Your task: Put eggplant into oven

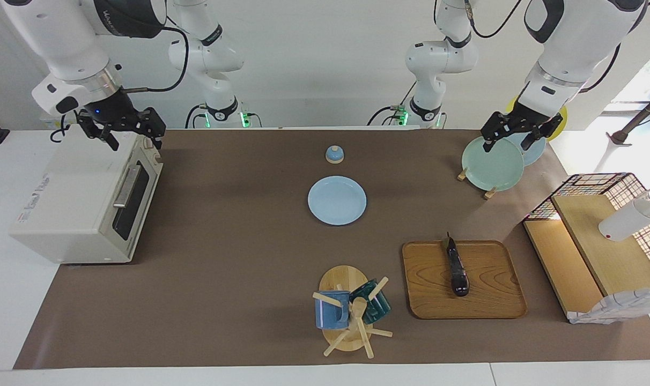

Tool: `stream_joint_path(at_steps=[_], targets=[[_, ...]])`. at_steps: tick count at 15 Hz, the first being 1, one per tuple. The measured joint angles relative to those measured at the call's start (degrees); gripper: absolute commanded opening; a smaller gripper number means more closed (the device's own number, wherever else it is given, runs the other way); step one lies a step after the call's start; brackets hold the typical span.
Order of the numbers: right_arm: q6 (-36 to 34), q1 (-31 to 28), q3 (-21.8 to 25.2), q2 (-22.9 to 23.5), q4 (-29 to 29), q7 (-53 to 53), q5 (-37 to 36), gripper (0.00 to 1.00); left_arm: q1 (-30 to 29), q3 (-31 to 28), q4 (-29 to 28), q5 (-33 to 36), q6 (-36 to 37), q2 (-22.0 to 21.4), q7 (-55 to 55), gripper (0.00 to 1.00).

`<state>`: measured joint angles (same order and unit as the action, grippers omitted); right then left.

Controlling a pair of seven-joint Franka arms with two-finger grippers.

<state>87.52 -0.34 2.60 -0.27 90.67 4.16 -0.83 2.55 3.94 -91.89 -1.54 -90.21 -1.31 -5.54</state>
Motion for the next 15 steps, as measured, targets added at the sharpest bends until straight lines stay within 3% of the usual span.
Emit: stream_joint_path(at_steps=[3,4,6,7,8,10,15], targets=[[-0.01,-0.16,0.19,-0.05,0.02,0.0,0.0,1.0,0.0,-0.01,0.0,0.0,-0.03,0.0,0.0,1.0],[-0.04,-0.44,0.48,-0.14,0.18,0.0,0.0,0.85,0.0,-0.01,0.0,0.0,-0.03,0.0,0.0,1.0],[0.47,-1.17,0.93,-0.51,1.33,0.11,0.0,0.18,0.0,0.0,0.0,0.0,-0.03,0.0,0.0,1.0],[1.17,-1.41,0.97,-0.85,2.3,0.48,0.0,0.06,0.0,0.01,0.0,0.0,-0.04,0.0,0.0,1.0],[1.6,-1.47,0.97,-1.28,3.52,1.03,0.0,0.0,0.0,0.01,0.0,0.0,-0.05,0.0,0.0,1.0],[2.56,-1.47,0.92,-2.56,6.63,2.67,0.0,0.0,0.0,0.01,-0.01,0.0,-0.21,0.0,0.0,1.0],[12.3,-3.88,1.14,-6.66,17.34,7.18,-1.21,0.0,0.05,0.07,-0.24,0.0,-1.46,0.0,0.0,1.0]])
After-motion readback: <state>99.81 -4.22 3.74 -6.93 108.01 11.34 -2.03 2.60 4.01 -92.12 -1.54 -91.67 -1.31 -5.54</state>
